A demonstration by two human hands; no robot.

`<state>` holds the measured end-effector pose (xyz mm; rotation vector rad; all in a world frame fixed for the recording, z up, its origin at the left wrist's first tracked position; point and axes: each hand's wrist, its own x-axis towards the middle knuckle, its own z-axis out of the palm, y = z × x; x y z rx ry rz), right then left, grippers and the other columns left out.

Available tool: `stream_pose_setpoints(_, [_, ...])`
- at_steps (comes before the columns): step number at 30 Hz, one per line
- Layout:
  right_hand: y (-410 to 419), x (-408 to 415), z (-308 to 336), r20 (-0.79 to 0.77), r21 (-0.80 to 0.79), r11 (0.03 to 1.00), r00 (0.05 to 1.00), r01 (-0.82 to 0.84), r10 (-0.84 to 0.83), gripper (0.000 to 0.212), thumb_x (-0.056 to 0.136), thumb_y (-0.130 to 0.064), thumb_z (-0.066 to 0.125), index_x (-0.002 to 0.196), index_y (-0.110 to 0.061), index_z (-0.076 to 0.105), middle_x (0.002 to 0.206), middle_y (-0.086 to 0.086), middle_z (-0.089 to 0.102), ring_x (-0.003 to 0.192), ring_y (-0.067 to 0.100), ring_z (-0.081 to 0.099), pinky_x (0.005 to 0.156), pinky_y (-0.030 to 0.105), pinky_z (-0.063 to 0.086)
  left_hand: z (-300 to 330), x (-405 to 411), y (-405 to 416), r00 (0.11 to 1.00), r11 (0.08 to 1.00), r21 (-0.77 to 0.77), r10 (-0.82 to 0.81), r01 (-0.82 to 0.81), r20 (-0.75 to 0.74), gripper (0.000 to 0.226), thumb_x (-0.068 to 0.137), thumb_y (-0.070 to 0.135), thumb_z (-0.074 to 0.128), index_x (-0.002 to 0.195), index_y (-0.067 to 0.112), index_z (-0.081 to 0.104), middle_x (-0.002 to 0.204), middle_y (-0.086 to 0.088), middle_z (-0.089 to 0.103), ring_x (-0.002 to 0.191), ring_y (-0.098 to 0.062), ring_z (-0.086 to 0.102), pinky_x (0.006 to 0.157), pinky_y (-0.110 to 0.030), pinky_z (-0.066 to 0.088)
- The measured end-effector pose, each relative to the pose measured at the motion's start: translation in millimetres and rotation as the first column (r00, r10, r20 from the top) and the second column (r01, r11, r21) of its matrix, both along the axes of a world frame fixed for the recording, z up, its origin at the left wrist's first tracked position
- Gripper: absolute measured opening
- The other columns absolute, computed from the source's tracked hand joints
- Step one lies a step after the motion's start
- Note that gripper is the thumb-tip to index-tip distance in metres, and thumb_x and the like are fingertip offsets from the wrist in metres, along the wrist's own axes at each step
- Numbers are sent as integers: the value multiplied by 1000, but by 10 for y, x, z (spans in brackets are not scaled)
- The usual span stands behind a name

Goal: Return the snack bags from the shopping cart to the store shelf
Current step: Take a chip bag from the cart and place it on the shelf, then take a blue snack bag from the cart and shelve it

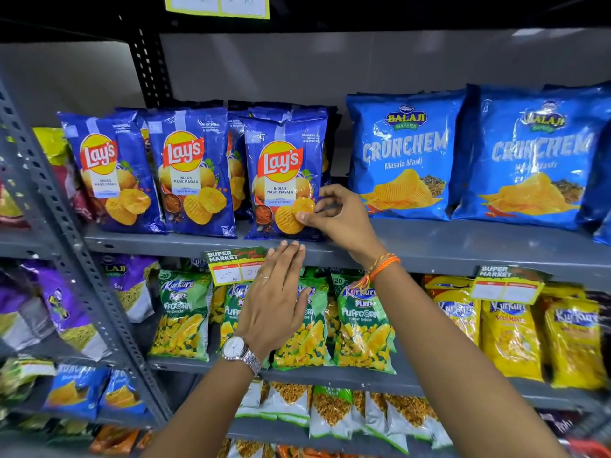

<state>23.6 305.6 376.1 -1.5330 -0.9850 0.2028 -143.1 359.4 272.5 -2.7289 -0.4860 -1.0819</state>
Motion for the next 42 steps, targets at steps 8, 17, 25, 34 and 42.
stream_pose_setpoints(8, [-90,7,37,-62,11,998,996,-56,57,44,69,-20,93,101,-20,62,85,5,66,71,17,64,80,44,62,-98,122,14,996,998,-53,-22,27,87,60,101,30,46,154,5,34,152,-13,46,147,-27,35,123,-42,27])
stream_pose_setpoints(17, [-1219,310,110,-187,213,976,982,36,4,37,83,2,77,116,-5,62,93,15,65,76,13,68,74,25,61,-181,378,-327,983,991,14,-136,135,124,63,100,34,43,157,11,29,156,-8,41,152,-26,27,128,-40,12])
stream_pose_setpoints(25, [-3448,779,-659,-399,221,832,826,508,-399,27,90,8,64,98,-18,63,72,-7,75,69,5,69,63,18,56,-847,1073,-1631,860,850,-157,-510,502,-9,60,97,31,49,153,11,38,155,-6,45,150,-26,32,127,-44,18])
stream_pose_setpoints(34, [-5319,399,-3317,-569,-381,497,227,780,-791,27,93,5,63,70,-9,59,60,3,52,56,7,44,54,22,35,-2356,1360,-3354,432,549,-532,-836,644,-340,56,96,30,57,144,2,51,148,-15,53,142,-34,44,122,-41,19])
stream_pose_setpoints(42, [-5528,159,-4777,-558,-683,416,-61,601,-828,27,82,11,75,80,-3,52,66,7,58,64,17,58,71,30,55,-3418,1581,-3584,255,491,-615,-864,617,-433,52,97,34,57,138,3,56,142,-15,58,137,-35,48,121,-41,25])
